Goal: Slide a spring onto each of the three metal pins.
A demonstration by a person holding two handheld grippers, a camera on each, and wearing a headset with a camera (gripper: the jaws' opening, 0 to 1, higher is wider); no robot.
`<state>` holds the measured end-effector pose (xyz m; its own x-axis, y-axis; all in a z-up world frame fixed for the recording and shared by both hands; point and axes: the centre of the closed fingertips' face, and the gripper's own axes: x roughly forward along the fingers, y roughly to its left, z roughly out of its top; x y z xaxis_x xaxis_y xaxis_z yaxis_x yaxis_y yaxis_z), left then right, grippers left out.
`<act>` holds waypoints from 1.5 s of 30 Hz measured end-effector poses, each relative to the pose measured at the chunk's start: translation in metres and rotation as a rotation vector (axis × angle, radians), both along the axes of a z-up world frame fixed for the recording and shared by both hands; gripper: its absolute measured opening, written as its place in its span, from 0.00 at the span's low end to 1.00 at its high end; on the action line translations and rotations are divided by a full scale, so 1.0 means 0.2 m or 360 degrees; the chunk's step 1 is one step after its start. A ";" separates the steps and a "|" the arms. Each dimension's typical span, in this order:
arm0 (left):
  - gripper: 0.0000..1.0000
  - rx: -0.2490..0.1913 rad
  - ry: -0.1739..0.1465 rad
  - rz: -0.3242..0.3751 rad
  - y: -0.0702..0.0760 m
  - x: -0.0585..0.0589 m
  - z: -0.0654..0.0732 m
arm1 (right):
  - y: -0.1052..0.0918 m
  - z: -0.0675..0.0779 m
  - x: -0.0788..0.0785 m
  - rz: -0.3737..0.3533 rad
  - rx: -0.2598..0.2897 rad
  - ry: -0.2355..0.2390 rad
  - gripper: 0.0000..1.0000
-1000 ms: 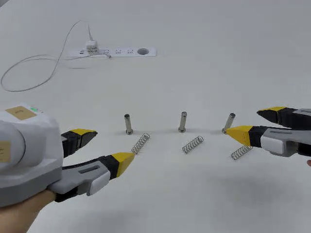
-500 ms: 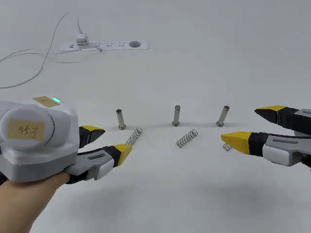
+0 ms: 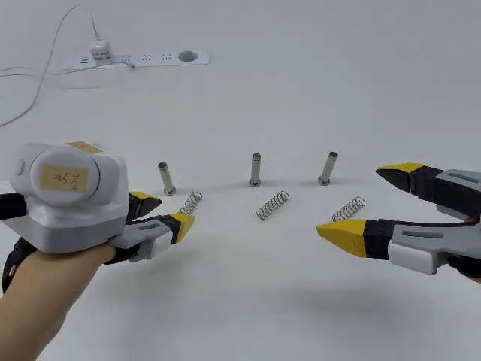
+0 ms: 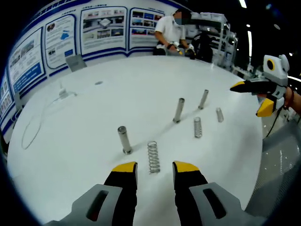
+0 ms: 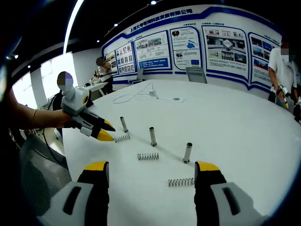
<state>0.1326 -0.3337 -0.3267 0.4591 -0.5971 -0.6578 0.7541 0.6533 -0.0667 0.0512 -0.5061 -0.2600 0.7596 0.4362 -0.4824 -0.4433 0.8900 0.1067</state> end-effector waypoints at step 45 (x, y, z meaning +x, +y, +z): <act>0.10 -0.0072 -0.0069 -0.0040 -0.02 -0.02 -0.01 | 0.04 0.00 0.03 -0.0096 0.0114 0.0040 0.72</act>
<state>0.1294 -0.3373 -0.3294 0.4711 -0.6372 -0.6100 0.7729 0.6314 -0.0627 0.0568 -0.4980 -0.2596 0.7736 0.4240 -0.4709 -0.3856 0.9047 0.1811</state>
